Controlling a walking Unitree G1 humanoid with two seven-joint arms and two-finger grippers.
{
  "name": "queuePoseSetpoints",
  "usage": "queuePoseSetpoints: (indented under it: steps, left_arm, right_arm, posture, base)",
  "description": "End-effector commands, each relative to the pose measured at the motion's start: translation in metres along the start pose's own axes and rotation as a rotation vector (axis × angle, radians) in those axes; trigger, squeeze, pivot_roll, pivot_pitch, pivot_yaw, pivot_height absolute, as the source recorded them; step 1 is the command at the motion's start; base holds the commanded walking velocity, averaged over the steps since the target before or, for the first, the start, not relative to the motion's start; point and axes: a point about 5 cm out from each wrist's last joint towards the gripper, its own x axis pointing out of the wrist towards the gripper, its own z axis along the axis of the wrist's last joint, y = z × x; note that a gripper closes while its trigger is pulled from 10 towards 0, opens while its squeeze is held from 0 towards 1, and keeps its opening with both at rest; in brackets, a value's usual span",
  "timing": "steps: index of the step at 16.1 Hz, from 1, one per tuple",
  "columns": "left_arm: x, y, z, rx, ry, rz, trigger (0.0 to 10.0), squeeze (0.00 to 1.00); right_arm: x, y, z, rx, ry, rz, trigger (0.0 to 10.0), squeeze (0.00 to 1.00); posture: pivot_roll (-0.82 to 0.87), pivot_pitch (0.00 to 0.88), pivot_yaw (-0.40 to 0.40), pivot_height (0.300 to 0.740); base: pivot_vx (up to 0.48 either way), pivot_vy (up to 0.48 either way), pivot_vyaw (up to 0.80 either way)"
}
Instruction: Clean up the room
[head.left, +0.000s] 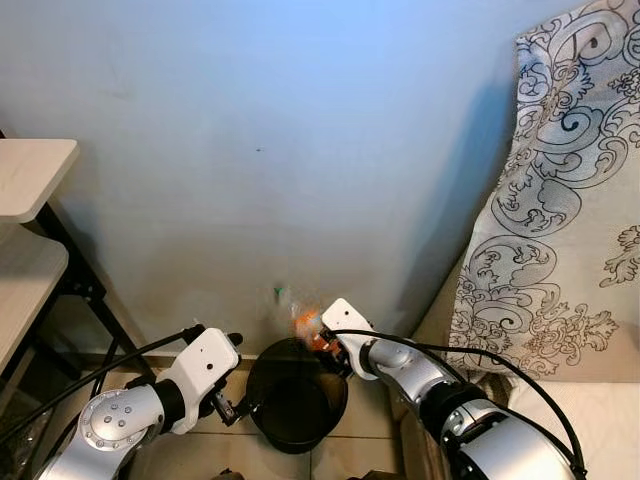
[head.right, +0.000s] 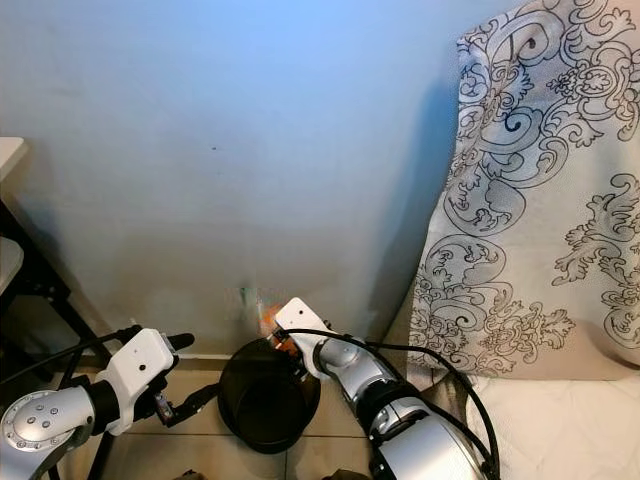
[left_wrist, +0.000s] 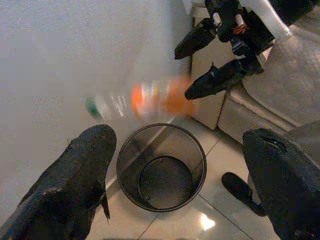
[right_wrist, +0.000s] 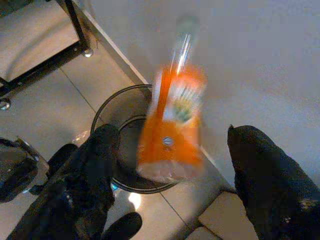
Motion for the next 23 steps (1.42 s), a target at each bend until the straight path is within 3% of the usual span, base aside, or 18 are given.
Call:
queuePoseSetpoints:
  steps: [1,7,8,9,10,11,13,14,16,18,21,23]
  left_arm:
    - [0.002,-0.001,0.002,0.015,0.004,-0.018,10.0,0.0]
    - [0.003,-0.001,0.003,0.016,0.001,-0.012,10.0,0.0]
    - [0.005,0.003,0.008,-0.042,-0.046,0.065,10.0,0.0]
    - [0.006,0.01,0.016,-0.106,-0.108,0.16,10.0,0.0]
    - [0.006,0.013,0.022,-0.167,-0.152,0.208,10.0,0.0]
    - [0.007,0.018,0.033,-0.184,-0.209,0.265,10.0,0.0]
    - [0.009,0.021,0.05,-0.219,-0.296,0.329,10.0,0.0]
    - [0.009,0.02,0.052,-0.213,-0.307,0.332,10.0,0.0]
    - [0.015,0.015,0.061,-0.195,-0.332,0.371,10.0,0.0]
    - [0.019,0.014,0.068,-0.206,-0.353,0.404,10.0,0.0]
    - [0.021,0.015,0.077,-0.171,-0.373,0.417,10.0,0.0]
    - [0.023,0.015,0.078,-0.146,-0.371,0.431,10.0,0.0]
  right_arm:
    - [-0.001,-0.001,-0.002,0.0,0.006,-0.005,10.0,1.0]
    - [-0.002,-0.001,-0.007,0.02,0.0,0.0,10.0,1.0]
    - [-0.006,-0.01,-0.002,0.083,-0.089,-0.019,10.0,1.0]
    - [-0.012,-0.02,0.007,0.134,-0.203,-0.048,10.0,0.0]
    - [-0.017,-0.027,0.01,0.19,-0.273,-0.071,10.0,0.0]
    - [-0.03,-0.045,0.01,0.23,-0.348,-0.203,10.0,0.0]
    - [-0.06,-0.064,0.001,0.333,-0.408,-0.343,10.0,0.0]
    - [-0.066,-0.065,-0.001,0.355,-0.413,-0.362,10.0,0.0]
    - [-0.101,-0.065,0.007,0.417,-0.604,-0.465,10.0,0.0]
    - [-0.121,-0.062,0.003,0.41,-0.63,-0.572,10.0,0.0]
    - [-0.139,-0.052,0.004,0.429,-0.629,-0.585,10.0,0.0]
    - [-0.143,-0.046,0.005,0.331,-0.585,-0.587,10.0,0.0]
  posture:
    - [0.07,0.046,-0.065,0.74]
    - [0.07,0.041,-0.065,0.74]
    - [0.07,0.037,-0.069,0.74]
    - [0.07,0.035,-0.071,0.74]
    - [0.07,0.029,-0.073,0.74]
    - [0.07,0.023,-0.067,0.74]
    - [0.05,0.008,-0.048,0.74]
    - [0.04,0.006,-0.045,0.74]
    - [0.01,0.0,-0.024,0.74]
    - [0.0,0.0,-0.016,0.74]
    - [0.0,0.0,-0.014,0.74]
    - [-0.01,0.0,-0.022,0.74]
  base:
    - [0.0,0.0,0.0]
    - [0.0,0.0,0.0]
    - [0.0,0.0,0.0]
    - [0.0,0.0,0.0]
    - [0.0,0.0,0.0]
    - [0.0,0.0,0.0]
    - [0.0,0.0,0.0]
    - [0.0,0.0,0.0]
    - [0.0,0.0,-0.22]
    - [0.0,0.0,-0.8]
    - [0.0,0.0,-0.8]
    - [0.0,0.0,-0.8]
